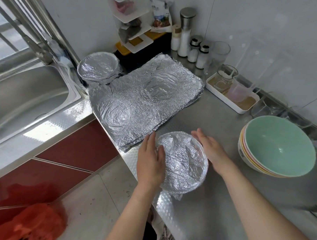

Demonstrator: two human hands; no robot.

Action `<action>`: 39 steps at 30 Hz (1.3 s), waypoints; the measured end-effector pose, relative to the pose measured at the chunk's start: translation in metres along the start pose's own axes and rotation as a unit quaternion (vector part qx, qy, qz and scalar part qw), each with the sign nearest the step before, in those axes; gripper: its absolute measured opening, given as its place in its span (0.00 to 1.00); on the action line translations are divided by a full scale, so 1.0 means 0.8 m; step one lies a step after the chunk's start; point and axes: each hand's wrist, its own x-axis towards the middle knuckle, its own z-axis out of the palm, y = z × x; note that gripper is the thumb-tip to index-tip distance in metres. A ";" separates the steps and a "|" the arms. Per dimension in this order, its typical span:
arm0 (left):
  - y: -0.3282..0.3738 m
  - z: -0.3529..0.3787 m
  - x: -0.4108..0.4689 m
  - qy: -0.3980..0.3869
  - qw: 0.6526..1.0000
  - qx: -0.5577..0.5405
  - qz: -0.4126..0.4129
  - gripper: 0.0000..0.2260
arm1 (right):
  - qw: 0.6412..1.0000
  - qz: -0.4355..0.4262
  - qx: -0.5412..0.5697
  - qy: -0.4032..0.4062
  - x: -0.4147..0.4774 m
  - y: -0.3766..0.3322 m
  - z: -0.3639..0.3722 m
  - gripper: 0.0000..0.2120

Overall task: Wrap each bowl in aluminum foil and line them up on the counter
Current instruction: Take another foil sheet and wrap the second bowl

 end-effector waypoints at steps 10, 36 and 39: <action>0.009 0.038 -0.031 -0.072 0.915 0.331 0.217 0.31 | 0.965 -0.109 -0.231 0.059 -0.003 0.015 0.017 0.18; -0.013 -0.021 -0.057 0.051 0.901 -0.317 -0.292 0.22 | 0.970 -0.064 -0.018 0.232 -0.031 0.035 0.036 0.19; -0.005 -0.008 -0.054 0.029 0.897 -0.348 -0.271 0.25 | 0.969 -0.068 0.059 0.230 -0.036 0.031 0.039 0.13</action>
